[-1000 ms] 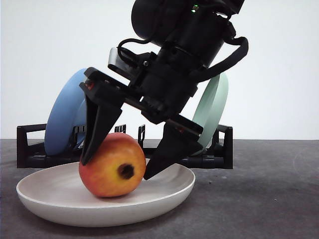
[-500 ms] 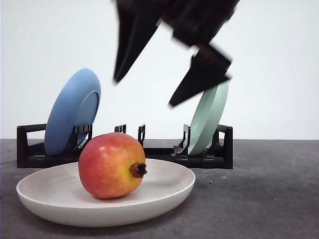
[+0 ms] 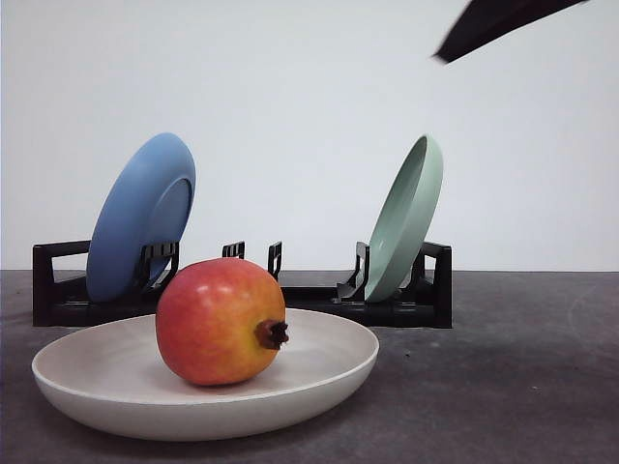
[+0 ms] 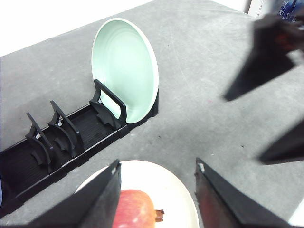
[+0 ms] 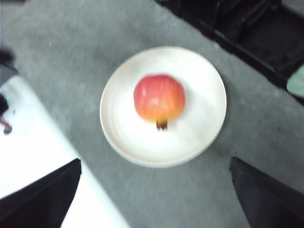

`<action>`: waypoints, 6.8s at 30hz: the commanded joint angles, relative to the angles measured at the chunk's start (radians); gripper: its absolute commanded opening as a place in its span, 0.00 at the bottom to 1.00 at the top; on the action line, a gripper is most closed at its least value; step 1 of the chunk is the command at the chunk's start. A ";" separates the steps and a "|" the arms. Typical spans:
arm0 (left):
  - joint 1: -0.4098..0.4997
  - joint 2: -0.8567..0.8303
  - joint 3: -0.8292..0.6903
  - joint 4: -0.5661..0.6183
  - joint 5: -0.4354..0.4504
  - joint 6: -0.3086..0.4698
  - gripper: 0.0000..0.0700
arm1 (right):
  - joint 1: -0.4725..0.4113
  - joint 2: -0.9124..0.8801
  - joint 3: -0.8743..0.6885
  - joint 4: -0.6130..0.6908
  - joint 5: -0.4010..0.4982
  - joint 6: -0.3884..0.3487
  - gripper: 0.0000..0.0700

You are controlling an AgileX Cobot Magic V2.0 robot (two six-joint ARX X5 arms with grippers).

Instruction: Place pomegranate in white plate

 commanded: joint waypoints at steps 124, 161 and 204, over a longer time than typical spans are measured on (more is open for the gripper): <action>1.212 -0.897 -0.936 0.382 0.515 0.266 0.04 | 0.010 -0.043 0.021 0.089 0.000 -0.058 0.00; 1.212 -0.897 -0.935 0.332 0.511 0.266 0.04 | -0.010 -0.048 0.020 0.123 0.029 -0.166 0.00; 1.212 -0.897 -0.935 0.332 0.511 0.266 0.04 | -0.846 -0.974 -1.083 0.919 0.032 -0.277 0.00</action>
